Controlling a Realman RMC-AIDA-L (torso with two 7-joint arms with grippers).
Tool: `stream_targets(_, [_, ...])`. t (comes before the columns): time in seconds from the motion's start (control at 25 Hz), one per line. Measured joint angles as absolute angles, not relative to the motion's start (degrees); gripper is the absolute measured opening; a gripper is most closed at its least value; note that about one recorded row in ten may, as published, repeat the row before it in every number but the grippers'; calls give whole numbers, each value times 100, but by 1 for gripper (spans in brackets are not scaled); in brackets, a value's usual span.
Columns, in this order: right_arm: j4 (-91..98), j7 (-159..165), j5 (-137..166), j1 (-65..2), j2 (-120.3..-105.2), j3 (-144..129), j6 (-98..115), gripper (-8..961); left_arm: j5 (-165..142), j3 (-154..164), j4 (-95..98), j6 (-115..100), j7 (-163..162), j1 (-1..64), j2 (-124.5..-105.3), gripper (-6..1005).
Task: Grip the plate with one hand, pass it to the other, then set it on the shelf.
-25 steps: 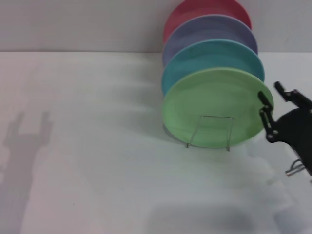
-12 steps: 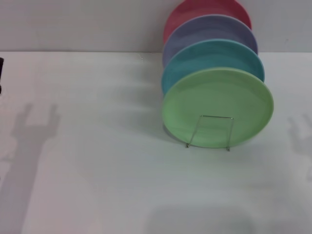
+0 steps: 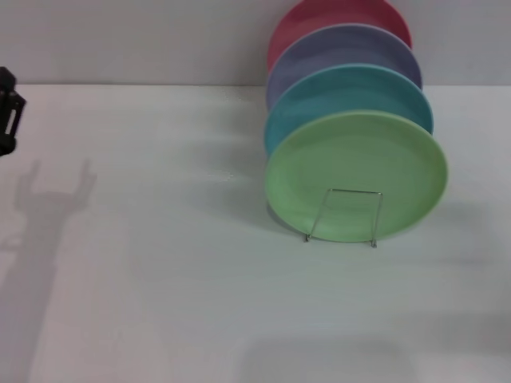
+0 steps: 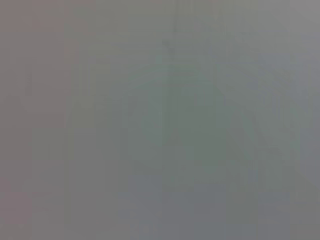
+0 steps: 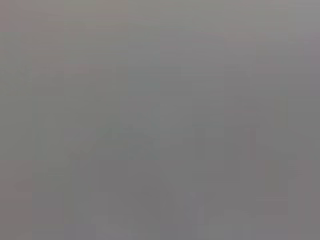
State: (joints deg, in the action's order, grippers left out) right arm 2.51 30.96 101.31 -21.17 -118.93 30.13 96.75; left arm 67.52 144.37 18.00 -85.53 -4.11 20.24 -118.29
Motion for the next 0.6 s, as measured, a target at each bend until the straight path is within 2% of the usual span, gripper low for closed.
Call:
stream_targets(0.2, [191, 3100, 9776, -2243, -11895, 3079, 9653, 655, 6749, 14301, 1408, -8545, -451, 2161, -11822, 812])
stream_targets(0.6, [155, 2937, 9260, -2428, -11902, 3098, 9309, 655, 6751, 14110, 1210, -8480, -442, 2298, -11819, 812])
